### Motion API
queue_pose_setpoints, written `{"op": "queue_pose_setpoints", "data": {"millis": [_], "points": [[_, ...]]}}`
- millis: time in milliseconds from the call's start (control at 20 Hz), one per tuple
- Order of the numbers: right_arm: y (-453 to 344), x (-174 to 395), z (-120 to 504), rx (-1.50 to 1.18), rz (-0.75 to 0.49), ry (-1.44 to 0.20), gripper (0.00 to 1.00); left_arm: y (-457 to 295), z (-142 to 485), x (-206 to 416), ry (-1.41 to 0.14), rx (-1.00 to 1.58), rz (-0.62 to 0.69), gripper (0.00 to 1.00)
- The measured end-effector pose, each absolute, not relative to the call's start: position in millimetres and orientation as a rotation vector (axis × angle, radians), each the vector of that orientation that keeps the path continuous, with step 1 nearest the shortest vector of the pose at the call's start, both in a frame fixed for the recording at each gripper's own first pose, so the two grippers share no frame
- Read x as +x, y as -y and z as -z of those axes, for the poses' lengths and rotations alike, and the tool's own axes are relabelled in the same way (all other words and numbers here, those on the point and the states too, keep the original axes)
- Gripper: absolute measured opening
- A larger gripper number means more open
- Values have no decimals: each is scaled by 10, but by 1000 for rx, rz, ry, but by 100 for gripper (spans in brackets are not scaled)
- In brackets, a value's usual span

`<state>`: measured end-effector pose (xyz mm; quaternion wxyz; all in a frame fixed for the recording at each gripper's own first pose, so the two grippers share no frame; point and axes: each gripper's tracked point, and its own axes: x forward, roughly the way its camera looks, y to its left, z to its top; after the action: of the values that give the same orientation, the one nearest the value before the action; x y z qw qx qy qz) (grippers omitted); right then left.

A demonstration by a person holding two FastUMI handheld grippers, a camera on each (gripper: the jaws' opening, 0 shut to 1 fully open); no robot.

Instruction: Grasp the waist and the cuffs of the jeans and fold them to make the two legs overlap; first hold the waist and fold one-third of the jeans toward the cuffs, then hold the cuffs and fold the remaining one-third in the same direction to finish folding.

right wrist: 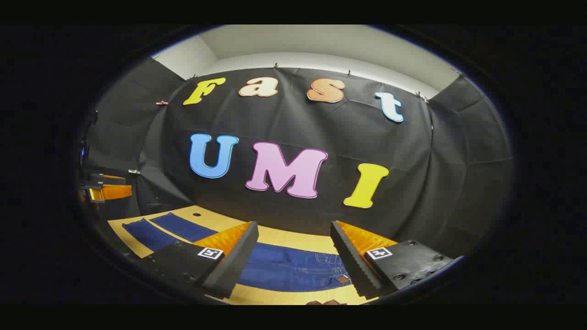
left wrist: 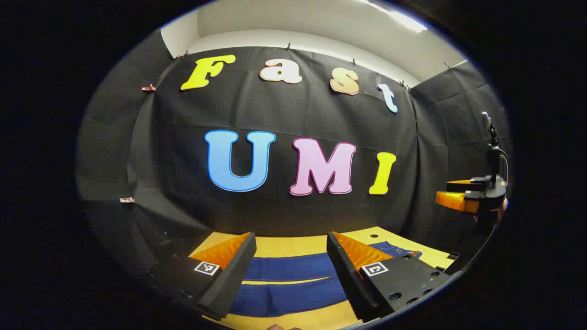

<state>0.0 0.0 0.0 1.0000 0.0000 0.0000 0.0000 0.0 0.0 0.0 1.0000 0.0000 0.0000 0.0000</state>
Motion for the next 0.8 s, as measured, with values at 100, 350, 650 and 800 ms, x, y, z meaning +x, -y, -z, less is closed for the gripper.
{"op": "queue_pose_setpoints", "data": {"millis": [100,350,650,800], "points": [[86,-57,-30,29,26,7,97,77,-77,45,16,-10,17,96],[272,-122,1,99,88,4,95,77,-323,25,93,20,9,96],[275,-139,20,124,104,-4,95,-10,-415,-49,127,19,-12,96],[220,-120,-4,107,91,2,95,-105,-378,-117,114,-10,-32,96]]}}
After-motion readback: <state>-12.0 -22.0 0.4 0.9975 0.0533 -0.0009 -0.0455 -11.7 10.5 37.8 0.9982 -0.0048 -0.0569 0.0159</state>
